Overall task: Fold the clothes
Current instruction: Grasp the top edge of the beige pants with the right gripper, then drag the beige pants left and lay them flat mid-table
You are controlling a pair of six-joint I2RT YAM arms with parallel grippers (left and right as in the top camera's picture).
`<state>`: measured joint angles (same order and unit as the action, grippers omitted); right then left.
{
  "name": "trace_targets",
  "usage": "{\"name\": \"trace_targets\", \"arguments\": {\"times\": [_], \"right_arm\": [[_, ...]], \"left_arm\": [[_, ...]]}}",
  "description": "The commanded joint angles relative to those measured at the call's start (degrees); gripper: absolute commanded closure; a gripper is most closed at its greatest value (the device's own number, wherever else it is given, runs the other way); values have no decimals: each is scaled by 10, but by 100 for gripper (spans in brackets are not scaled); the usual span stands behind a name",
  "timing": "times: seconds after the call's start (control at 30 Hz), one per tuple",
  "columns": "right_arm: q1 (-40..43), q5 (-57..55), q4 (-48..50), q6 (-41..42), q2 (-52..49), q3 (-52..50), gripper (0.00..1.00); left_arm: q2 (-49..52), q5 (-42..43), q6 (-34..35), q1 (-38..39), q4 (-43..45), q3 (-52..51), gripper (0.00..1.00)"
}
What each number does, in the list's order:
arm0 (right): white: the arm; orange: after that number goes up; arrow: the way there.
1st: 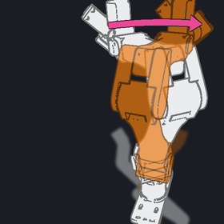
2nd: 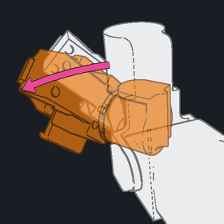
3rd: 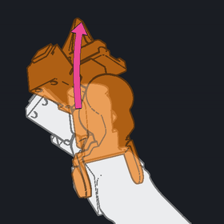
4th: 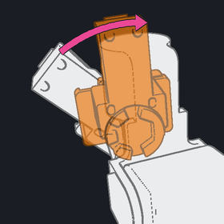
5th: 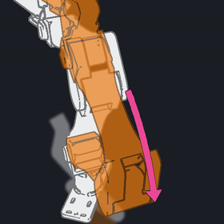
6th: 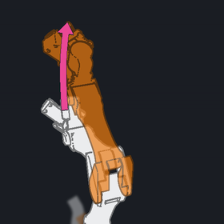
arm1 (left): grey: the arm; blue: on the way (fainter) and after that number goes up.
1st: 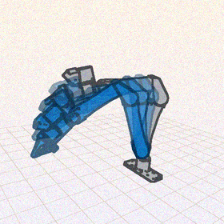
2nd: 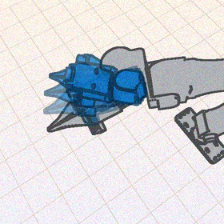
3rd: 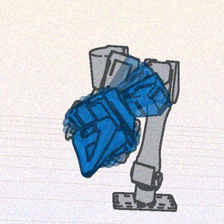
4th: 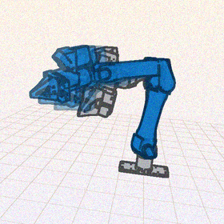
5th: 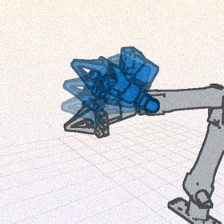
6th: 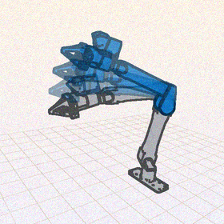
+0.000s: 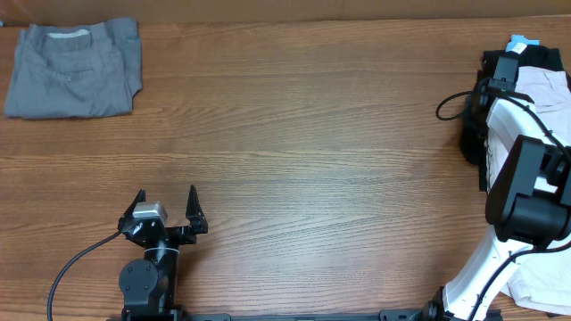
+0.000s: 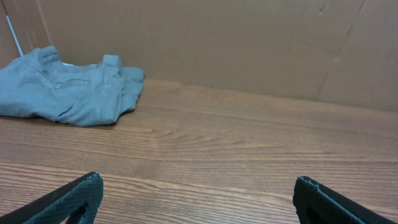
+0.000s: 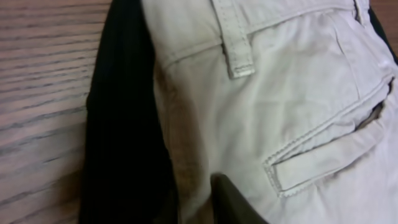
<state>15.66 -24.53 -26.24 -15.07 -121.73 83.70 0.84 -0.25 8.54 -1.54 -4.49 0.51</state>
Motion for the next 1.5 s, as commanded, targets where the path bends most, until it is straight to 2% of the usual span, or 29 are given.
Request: {"name": "trace_targets", "arguments": {"times": [0.0,0.13,0.4,0.57,0.83,1.0,1.1,1.37,1.47], "right_arm": [[7,-2,0,5,-7,19,83],[7,-2,0,5,-7,19,96],[4,-27,-16,73,12,46,96],[4,-24,-43,109,78,81,96],[-22,-22,-57,108,177,83,96],[-82,-6,-69,109,209,83,96],[-133,50,-71,116,212,83,96],[-311,249,-43,245,196,82,96],[-379,293,-19,287,178,82,96]], "left_arm": [[-6,0,-13,-3,1,-2,0],[-6,0,-13,-3,1,-2,0],[-6,0,-13,-3,1,-2,0],[-6,0,-13,-3,1,-2,0],[-6,0,-13,-3,1,-2,0],[-6,0,-13,-3,1,-2,0],[-6,0,-13,-3,1,-2,0],[-6,0,-13,-3,1,-2,0],[-6,0,-13,-3,1,-2,0]]}}
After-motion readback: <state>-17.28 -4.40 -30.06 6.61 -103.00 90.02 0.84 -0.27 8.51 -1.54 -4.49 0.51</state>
